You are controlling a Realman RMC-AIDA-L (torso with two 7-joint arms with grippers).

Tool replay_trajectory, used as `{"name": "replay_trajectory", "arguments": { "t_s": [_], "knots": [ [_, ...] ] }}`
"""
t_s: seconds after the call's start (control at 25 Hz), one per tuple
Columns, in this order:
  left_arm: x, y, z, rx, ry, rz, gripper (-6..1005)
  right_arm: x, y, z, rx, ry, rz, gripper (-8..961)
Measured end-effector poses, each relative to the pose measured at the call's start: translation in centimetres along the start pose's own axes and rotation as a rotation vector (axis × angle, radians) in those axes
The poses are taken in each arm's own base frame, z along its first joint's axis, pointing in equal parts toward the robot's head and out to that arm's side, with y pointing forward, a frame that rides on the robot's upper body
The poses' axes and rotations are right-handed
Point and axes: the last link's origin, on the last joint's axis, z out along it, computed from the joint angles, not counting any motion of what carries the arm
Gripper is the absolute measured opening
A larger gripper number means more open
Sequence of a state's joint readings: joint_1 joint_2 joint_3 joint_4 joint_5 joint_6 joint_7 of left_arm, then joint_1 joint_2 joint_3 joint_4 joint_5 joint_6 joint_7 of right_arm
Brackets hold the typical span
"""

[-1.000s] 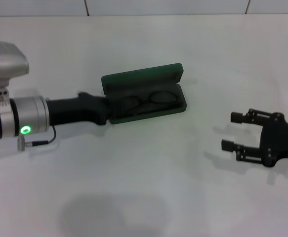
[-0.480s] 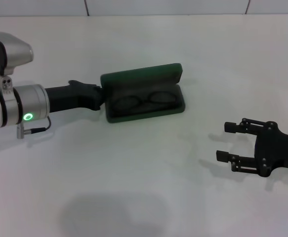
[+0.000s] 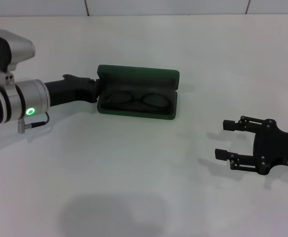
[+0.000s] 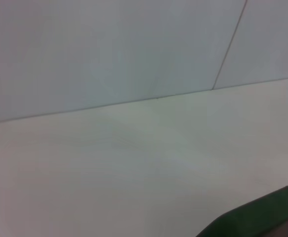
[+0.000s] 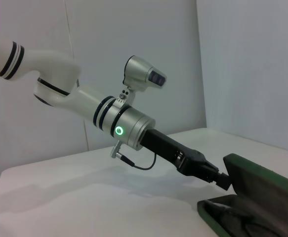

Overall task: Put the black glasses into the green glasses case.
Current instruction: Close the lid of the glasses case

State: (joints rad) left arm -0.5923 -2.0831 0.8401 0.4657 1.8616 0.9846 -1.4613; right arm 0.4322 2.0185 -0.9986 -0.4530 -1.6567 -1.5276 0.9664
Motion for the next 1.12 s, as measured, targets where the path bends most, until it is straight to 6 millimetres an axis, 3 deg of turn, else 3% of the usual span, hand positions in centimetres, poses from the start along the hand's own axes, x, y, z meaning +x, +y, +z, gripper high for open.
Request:
{"name": "replay_trajectory", "arguments": {
  "t_s": [0.4,0.68,0.88,1.12],
  "knots": [
    [1.0,1.5,-2.2,-0.208,0.007,-0.113,56,0.0,-0.3,-0.2,0.022,0.001,-0.001,721],
    [4.5,2.9,-3.1,-0.213,0.059,-0.109,57,0.2,-0.8,-0.1,0.051,0.022,-0.006,722],
    [7.1,2.6,-1.3,-0.077,0.084,-0.139,58,0.2,-0.9,-0.1,0.058,0.02,-0.005,722],
    [8.3,3.5,2.2,0.062,0.019,-0.153,59,0.2,-0.9,-0.1,0.057,0.018,-0.004,722]
  ]
}}
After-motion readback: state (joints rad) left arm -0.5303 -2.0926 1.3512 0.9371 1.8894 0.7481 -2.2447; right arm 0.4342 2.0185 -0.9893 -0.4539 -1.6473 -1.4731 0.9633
